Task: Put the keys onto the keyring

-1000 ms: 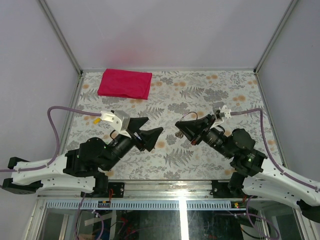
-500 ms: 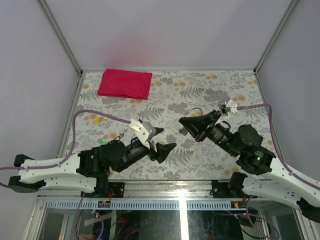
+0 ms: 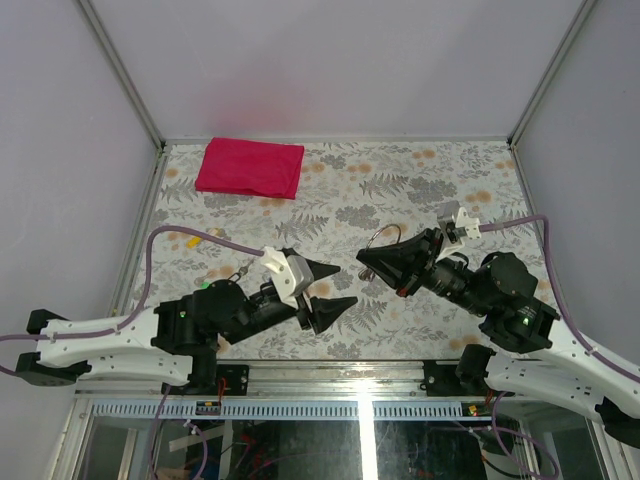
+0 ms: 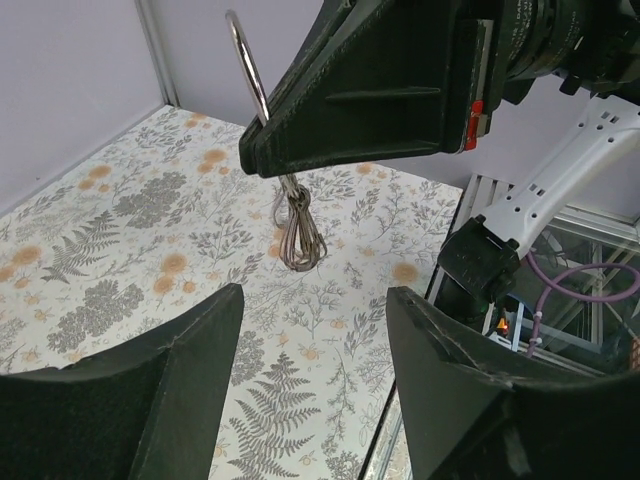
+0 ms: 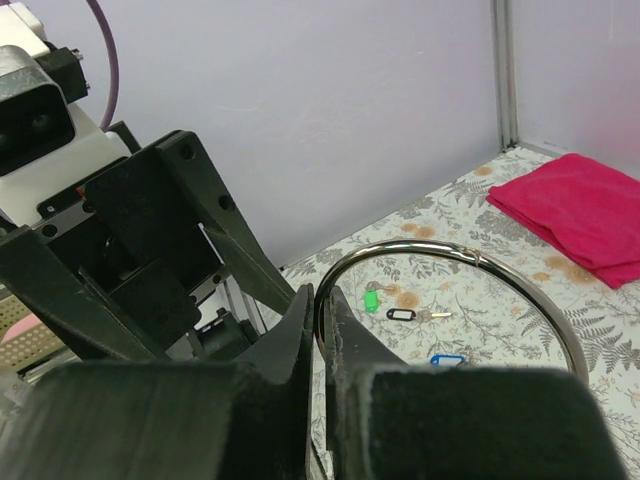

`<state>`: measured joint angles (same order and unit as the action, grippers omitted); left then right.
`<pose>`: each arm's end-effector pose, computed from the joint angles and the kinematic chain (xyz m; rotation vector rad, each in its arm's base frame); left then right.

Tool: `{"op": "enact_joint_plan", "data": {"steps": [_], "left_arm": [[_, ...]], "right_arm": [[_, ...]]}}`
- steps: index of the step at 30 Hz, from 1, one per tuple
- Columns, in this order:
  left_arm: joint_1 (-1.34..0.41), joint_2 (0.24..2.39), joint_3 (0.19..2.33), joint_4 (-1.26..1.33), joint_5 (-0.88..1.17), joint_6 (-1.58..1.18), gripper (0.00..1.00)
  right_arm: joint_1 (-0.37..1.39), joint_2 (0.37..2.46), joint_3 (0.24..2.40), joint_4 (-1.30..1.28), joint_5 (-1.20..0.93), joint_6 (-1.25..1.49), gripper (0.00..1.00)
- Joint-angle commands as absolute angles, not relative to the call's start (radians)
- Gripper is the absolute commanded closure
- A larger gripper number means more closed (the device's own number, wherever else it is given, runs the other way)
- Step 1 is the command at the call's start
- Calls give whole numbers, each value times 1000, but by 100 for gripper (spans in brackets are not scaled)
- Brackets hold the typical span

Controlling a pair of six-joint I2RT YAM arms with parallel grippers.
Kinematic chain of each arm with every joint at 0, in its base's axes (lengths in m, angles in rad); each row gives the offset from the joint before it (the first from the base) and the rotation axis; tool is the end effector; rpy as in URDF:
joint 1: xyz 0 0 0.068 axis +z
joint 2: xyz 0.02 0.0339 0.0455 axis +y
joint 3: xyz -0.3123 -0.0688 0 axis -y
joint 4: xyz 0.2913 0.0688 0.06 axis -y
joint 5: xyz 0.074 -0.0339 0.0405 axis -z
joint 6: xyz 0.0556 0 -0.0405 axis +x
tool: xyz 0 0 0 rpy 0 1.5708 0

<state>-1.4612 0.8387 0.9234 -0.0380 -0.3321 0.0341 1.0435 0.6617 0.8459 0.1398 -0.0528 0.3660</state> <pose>0.0424 -0.2195 0.4361 0.8650 1.3382 -0.8775 0.0839 0.1499 0.4590 -0.4948 1.2553 1.2419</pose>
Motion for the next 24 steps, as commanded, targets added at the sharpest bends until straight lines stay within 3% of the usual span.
{"op": "enact_joint_plan", "data": {"steps": [1, 9, 24], "left_arm": [[-1459, 854, 923, 57, -319, 68, 40], [-1457, 901, 930, 111, -386, 95, 41], [-1458, 945, 961, 130, -370, 137, 54]], "right_arm": [[1044, 659, 893, 200, -97, 354, 100], [1044, 661, 890, 210, -94, 362, 100], [1044, 667, 902, 219, -129, 398, 100]]}}
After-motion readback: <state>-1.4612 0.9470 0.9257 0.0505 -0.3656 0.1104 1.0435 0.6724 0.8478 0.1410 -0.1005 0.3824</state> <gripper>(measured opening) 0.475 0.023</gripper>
